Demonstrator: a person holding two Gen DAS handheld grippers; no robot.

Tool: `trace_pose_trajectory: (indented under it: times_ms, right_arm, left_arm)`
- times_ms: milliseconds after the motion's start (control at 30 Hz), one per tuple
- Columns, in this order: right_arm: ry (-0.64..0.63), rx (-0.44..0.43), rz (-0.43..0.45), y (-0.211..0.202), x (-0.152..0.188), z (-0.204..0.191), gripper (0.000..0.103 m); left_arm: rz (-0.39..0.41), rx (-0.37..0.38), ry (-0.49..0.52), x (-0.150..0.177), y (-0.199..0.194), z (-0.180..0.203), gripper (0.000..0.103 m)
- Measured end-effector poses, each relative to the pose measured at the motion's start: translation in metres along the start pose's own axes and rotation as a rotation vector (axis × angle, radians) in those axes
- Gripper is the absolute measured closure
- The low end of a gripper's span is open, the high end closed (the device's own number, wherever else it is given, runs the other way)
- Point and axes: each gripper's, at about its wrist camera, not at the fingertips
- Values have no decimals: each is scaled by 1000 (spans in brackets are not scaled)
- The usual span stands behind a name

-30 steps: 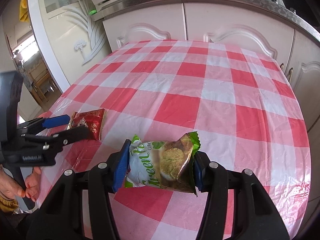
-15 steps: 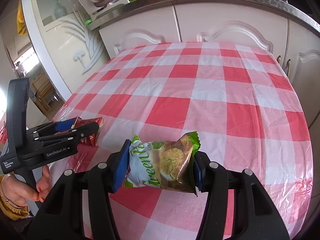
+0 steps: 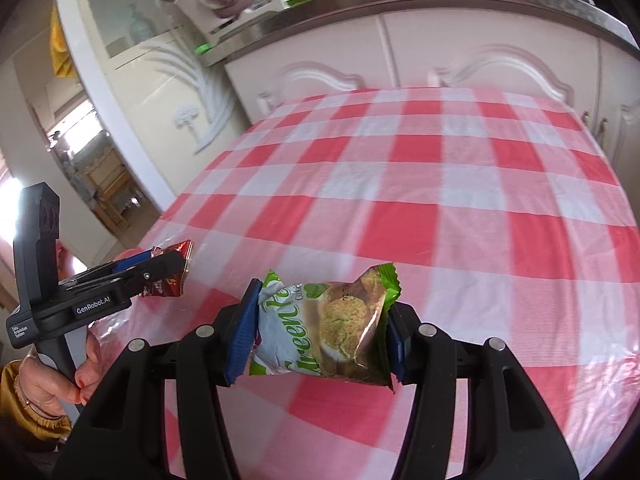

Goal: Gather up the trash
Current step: 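Carry the wrapper and Green Peas bag over the orange bucket with both tools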

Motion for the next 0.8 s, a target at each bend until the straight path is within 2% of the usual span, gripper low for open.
trace_pose_trajectory:
  times_ms: [233,567,800]
  right_arm:
    - [-74,-64,-16,15,0,-44,48]
    - [-160,-159,-88,46,0,-111,48]
    - [-197,-264,-168,73,-3,-163,48]
  left_arm:
    - [29,-35,-75,10,-31,-53,47]
    - [63,-104,-200,23,-62,-132,47]
    - [88,-167,-302,38,-81,-192,47]
Point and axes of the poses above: each gripper's, at about its wrist camera, not at the fingertips, and y roughly the way its jaws point, z to its right, x to its underside, and after that the axes turned 1 degree about x, right-handed
